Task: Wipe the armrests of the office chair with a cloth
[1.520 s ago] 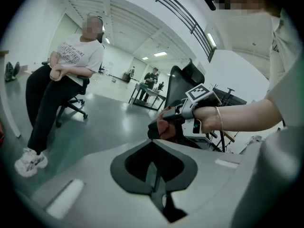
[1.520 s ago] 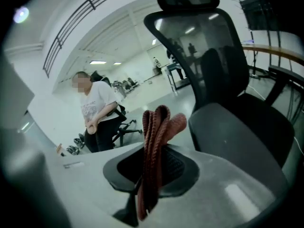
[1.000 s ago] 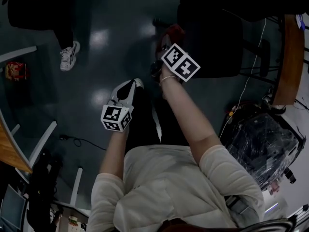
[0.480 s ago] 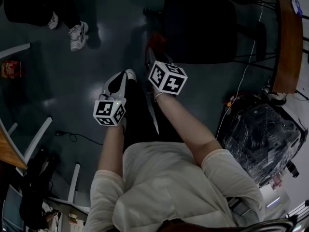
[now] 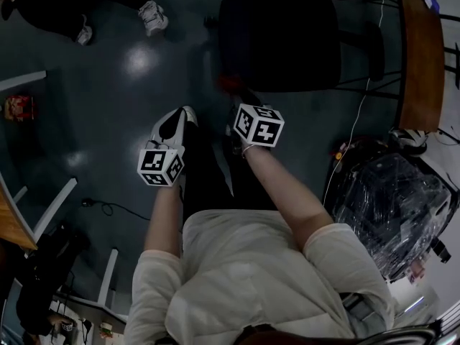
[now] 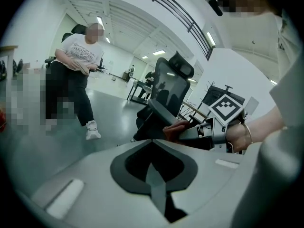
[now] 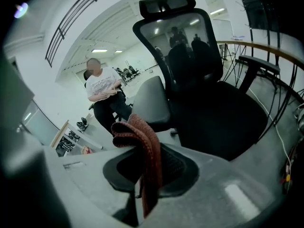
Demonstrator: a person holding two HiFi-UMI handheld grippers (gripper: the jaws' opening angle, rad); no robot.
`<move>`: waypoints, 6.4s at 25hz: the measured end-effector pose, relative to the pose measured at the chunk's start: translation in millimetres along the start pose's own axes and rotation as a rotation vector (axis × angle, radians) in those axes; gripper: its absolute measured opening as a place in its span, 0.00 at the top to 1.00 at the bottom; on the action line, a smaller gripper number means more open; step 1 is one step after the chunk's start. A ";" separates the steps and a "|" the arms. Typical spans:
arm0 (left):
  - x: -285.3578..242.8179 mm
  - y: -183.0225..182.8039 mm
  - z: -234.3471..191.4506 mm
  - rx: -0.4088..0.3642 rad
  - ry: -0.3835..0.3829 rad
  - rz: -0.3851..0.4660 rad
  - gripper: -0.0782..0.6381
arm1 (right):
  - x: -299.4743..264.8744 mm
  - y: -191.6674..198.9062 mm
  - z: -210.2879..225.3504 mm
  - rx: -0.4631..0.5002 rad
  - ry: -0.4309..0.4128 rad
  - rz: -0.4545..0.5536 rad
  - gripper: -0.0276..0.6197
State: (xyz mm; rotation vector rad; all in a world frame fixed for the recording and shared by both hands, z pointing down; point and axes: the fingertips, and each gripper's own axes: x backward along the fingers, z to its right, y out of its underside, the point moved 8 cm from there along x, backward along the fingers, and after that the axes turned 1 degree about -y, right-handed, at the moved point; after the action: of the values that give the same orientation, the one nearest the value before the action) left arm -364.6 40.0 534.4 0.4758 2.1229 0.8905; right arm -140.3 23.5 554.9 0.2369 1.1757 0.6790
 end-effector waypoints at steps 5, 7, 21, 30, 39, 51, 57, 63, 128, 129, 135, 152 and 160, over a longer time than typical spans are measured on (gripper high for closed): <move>0.7 -5.0 18.0 0.002 -0.006 0.036 0.87 | 18.6 -9.8 30.5 0.021 0.028 0.007 0.89; 2.5 -6.3 24.9 -0.005 -0.012 0.035 0.87 | 25.5 -13.9 38.5 0.050 0.029 0.007 0.89; 3.5 -117.7 121.3 -0.108 0.023 0.262 0.87 | 131.9 -88.9 97.8 0.315 -0.017 0.214 0.89; -59.2 -141.2 227.0 -0.167 0.191 0.262 0.87 | 215.6 -117.3 182.6 0.185 0.066 0.353 0.89; -165.9 -127.2 290.6 -0.172 0.288 0.129 0.87 | 217.1 -159.3 277.6 0.198 0.172 0.342 0.89; -279.6 -136.3 364.6 -0.192 0.346 0.054 0.87 | 200.6 -252.9 383.2 0.359 0.280 0.288 0.89; -311.1 -117.0 391.8 -0.175 0.305 0.028 0.87 | 165.1 -294.5 436.8 0.437 0.238 0.281 0.89; -344.1 -103.6 404.0 -0.121 0.204 0.078 0.87 | 109.1 -331.8 458.5 0.584 0.163 0.212 0.89; -421.3 11.9 478.1 -0.130 0.283 -0.198 0.87 | 86.6 -302.8 520.7 0.452 0.175 0.087 0.88; -421.3 13.7 476.9 -0.121 0.276 -0.196 0.87 | 86.3 -298.4 520.7 0.472 0.170 0.082 0.89; -420.9 17.8 473.4 -0.081 0.271 -0.153 0.87 | 98.2 -270.3 526.0 0.443 0.162 0.067 0.89; -391.0 31.2 475.3 -0.113 0.370 -0.203 0.87 | 167.7 -144.2 507.4 0.339 0.246 0.038 0.89; -351.6 43.5 465.9 -0.122 0.364 -0.184 0.87 | 175.8 -93.1 475.0 0.350 0.203 0.023 0.89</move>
State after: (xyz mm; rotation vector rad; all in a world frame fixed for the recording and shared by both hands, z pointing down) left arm 220.0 70.1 532.0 0.0540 2.3724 1.0540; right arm 361.7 138.1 556.6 0.4850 1.4874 0.5214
